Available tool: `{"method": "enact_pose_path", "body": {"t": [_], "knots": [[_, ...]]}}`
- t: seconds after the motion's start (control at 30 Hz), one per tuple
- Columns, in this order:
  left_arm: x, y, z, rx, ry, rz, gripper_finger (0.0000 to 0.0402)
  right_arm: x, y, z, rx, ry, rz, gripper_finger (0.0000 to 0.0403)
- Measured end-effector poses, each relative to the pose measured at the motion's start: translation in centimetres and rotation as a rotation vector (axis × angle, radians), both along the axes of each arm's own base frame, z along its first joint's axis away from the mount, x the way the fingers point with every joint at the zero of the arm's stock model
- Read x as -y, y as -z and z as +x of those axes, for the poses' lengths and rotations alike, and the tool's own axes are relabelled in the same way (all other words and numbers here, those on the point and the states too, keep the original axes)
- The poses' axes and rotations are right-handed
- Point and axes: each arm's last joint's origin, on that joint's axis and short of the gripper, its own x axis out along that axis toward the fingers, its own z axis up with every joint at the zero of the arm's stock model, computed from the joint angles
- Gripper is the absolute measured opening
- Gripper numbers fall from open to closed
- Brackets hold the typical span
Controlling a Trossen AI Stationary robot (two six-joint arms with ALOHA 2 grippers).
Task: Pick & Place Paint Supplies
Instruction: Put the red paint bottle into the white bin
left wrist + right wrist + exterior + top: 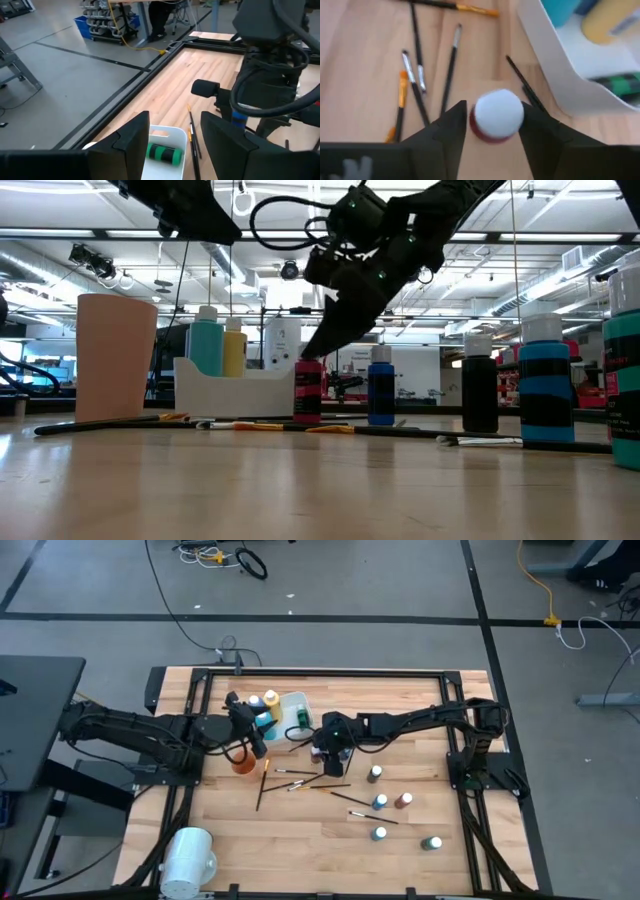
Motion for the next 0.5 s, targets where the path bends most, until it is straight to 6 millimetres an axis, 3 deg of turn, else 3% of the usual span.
{"method": "enact_pose_path", "body": {"t": [0.17, 0.3, 0.5], "knots": [[0.0, 0.0, 0.0, 0.000, 0.000, 0.000, 0.0187, 0.1, -0.2, 0.2, 0.043, -0.003, 0.009, 0.0114], [0.0, 0.0, 0.0, 0.000, 0.004, -0.002, 0.0188, 0.1, -0.6, 0.6, 0.105, 0.031, 0.034, 0.0114], [0.0, 0.0, 0.0, 0.000, 0.004, -0.002, 0.0190, 0.4, -2.8, 1.9, 0.363, 0.078, 0.005, 0.0118]]}}
